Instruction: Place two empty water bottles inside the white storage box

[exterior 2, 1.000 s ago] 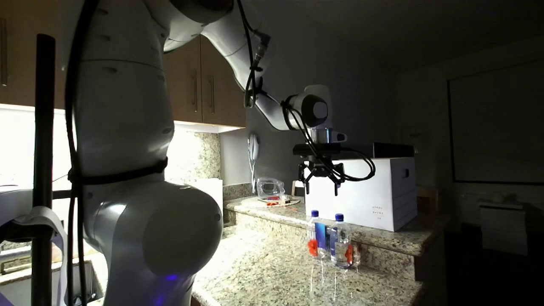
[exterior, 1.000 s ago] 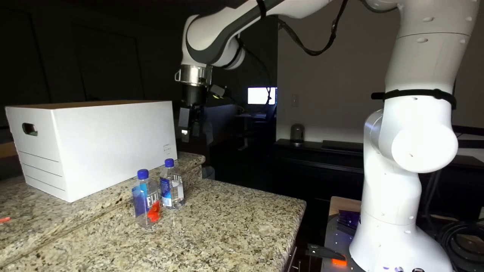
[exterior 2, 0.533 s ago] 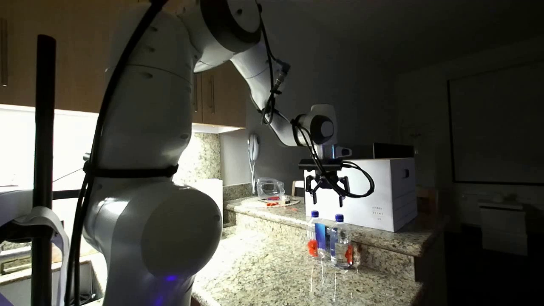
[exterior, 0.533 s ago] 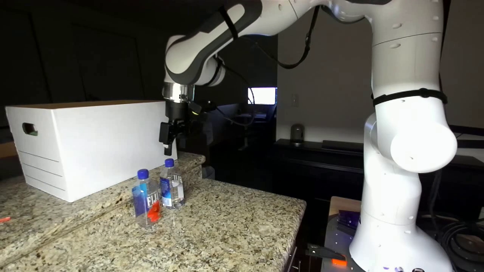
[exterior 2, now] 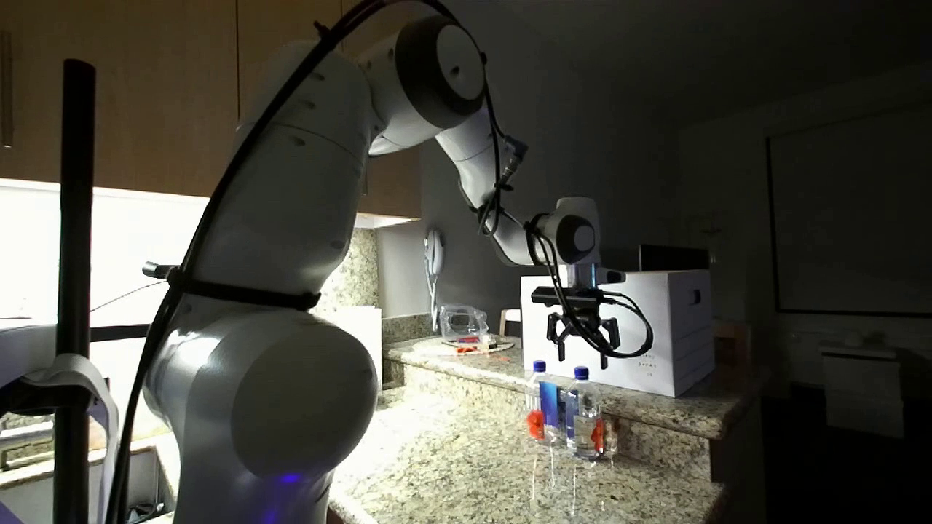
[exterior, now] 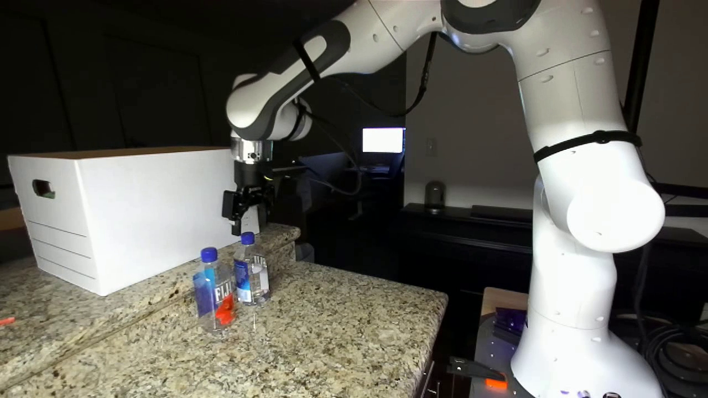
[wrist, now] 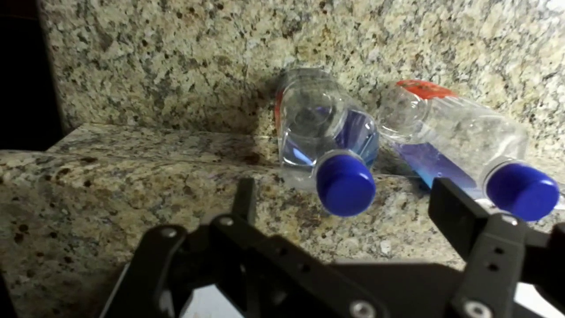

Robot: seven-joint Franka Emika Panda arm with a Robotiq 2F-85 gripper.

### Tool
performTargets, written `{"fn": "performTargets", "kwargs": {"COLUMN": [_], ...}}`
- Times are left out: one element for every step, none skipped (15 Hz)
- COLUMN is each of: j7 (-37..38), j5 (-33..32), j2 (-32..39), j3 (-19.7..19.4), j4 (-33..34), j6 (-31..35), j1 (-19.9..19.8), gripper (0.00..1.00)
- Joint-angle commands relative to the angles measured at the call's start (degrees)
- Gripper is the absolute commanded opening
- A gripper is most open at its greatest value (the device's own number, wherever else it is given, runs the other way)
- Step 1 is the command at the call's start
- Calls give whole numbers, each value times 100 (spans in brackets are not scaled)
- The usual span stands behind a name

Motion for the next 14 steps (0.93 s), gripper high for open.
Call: {"fn": "performTargets", "kwargs": {"j7": [125, 114, 97, 94, 84, 73, 82, 85, 97, 94, 87, 80, 71, 70], "j5": [169, 188, 190, 183, 180, 175, 159, 150, 130, 129, 121, 115, 104, 99], "j2": [305, 359, 406, 444, 474, 495, 505, 517, 527, 531, 539, 551, 574, 586], "j3": [132, 142, 150, 160, 169, 180, 186, 192, 192, 194, 195, 195, 191, 191], "j4": [395, 459, 513, 561, 604, 635, 664, 690, 713, 726, 744, 751, 768, 774], "j6": [-441, -547, -637, -725, -789, -843, -904, -949, -1007, -1049, -1093, -1113, -1139, -1160], "j1": [-147, -152, -156, -156, -163, -169, -168, -166, -160, -160, -160, -161, -163, -162], "gripper": [100, 100, 100, 86, 73, 67, 59, 53, 45, 39, 32, 26, 19, 13]}}
